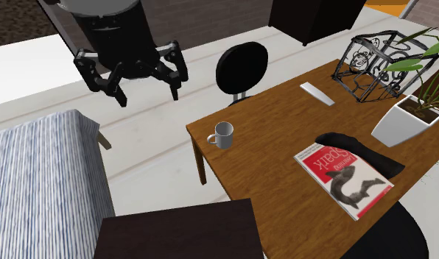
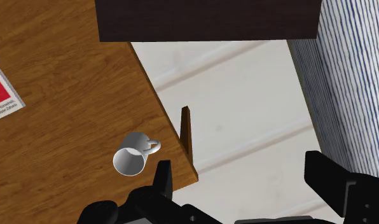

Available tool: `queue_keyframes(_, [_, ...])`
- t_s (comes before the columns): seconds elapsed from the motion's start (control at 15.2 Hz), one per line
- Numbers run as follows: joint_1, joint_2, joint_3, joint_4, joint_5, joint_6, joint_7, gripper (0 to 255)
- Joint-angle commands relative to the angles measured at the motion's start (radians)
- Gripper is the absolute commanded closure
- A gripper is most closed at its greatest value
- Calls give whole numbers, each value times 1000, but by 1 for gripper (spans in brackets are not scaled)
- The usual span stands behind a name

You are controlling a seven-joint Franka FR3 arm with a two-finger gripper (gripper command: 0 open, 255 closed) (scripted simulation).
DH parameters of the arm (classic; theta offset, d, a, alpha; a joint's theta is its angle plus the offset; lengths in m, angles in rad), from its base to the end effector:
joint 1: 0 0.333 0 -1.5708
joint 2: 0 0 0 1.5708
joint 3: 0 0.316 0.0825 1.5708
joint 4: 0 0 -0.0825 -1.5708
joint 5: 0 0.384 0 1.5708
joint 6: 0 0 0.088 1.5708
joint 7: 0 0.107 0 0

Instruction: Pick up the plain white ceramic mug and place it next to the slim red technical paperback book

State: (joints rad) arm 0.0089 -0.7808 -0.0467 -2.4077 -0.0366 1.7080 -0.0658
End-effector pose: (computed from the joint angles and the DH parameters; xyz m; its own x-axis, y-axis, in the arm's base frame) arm 0.3204 -0.0192 0.5765 0.9958 0.0439 0.0801 0.0434 -0.9990 0.0090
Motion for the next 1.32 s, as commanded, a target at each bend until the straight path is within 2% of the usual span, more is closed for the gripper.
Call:
queue_keyframes(0.0, [0, 0, 0, 0, 0, 0, 0, 0])
queue_keyframes(0.59, [-42, 247, -86, -47, -26, 256, -30, 0])
queue_keyframes(1.25, [-71, 601, -178, 16, 7, 503, -88, 0])
